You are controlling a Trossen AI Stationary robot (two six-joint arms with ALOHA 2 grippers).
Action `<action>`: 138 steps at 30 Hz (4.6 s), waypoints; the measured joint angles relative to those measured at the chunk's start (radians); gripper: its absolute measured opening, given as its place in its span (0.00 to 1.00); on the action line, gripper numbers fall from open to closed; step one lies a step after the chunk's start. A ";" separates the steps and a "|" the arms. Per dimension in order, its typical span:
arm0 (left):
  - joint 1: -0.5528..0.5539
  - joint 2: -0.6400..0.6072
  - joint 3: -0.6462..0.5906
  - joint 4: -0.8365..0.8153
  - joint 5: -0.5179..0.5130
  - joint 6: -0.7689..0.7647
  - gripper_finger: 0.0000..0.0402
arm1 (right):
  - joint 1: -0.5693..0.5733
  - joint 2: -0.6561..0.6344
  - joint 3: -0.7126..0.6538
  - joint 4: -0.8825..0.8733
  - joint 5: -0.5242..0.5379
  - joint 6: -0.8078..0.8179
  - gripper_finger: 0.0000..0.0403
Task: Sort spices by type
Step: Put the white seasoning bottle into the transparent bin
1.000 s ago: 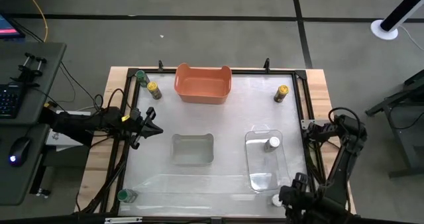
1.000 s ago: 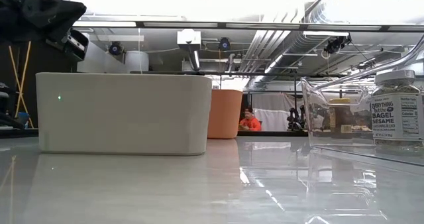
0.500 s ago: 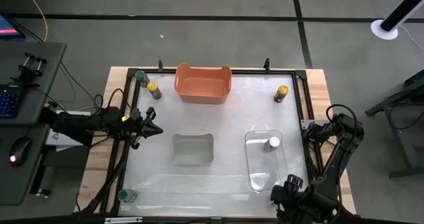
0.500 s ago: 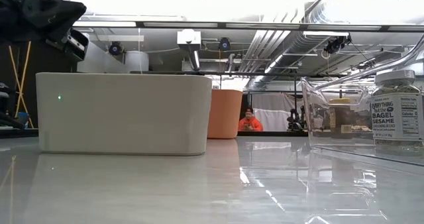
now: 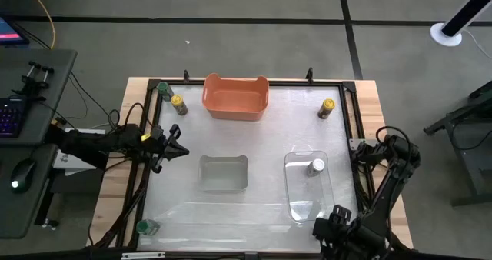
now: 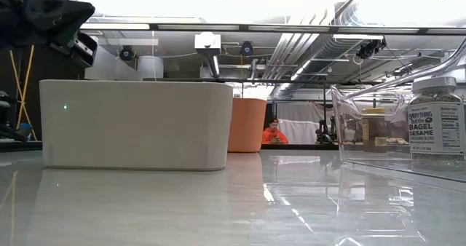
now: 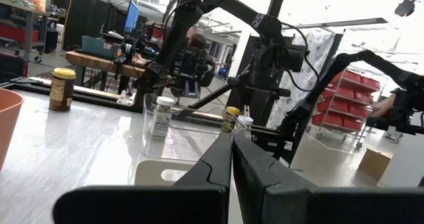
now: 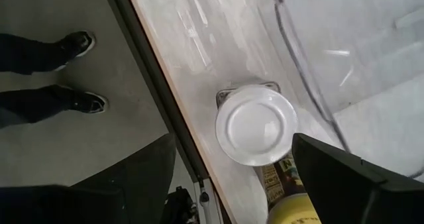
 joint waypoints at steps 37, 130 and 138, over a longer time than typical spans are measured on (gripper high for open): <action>0.000 0.000 0.000 0.000 0.000 0.000 0.01 | -0.033 0.039 0.000 -0.052 -0.028 -0.094 0.74; 0.000 0.000 0.000 -0.001 0.000 0.000 0.01 | -0.125 0.315 0.039 0.087 -0.308 0.896 0.74; 0.000 0.000 0.000 0.000 0.000 0.000 0.01 | -0.126 0.317 0.036 0.064 -0.292 0.884 0.65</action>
